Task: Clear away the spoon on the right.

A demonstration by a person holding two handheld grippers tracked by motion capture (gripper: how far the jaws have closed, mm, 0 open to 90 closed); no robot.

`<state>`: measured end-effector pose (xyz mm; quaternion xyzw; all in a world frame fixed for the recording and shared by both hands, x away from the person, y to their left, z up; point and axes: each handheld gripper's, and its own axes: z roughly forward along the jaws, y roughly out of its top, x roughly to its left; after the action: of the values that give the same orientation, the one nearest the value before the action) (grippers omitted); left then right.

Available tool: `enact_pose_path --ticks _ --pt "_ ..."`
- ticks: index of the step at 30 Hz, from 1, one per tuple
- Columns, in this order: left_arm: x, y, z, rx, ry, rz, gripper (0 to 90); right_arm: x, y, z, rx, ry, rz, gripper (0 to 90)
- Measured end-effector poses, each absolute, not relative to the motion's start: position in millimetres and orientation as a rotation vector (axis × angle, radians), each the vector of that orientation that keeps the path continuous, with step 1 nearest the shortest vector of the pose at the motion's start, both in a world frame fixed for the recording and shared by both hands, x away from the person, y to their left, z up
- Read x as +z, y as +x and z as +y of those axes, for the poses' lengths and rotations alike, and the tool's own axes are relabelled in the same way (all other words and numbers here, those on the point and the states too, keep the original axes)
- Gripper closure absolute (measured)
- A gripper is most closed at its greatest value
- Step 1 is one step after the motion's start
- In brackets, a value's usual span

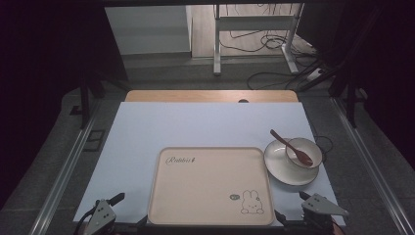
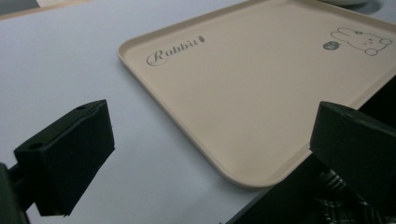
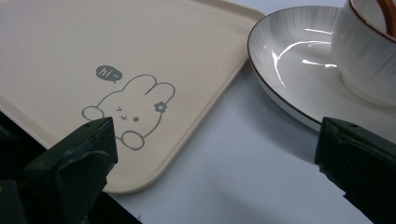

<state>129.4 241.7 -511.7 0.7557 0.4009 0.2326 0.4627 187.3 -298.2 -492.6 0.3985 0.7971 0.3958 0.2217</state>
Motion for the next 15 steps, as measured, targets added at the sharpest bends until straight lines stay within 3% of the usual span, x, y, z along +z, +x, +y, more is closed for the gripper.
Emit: enact_pose_path --ticks 15 --pt "-511.9 130.0 240.3 0.566 1.879 0.981 0.0 -493.7 190.9 -296.7 1.083 1.056 2.205 0.0"
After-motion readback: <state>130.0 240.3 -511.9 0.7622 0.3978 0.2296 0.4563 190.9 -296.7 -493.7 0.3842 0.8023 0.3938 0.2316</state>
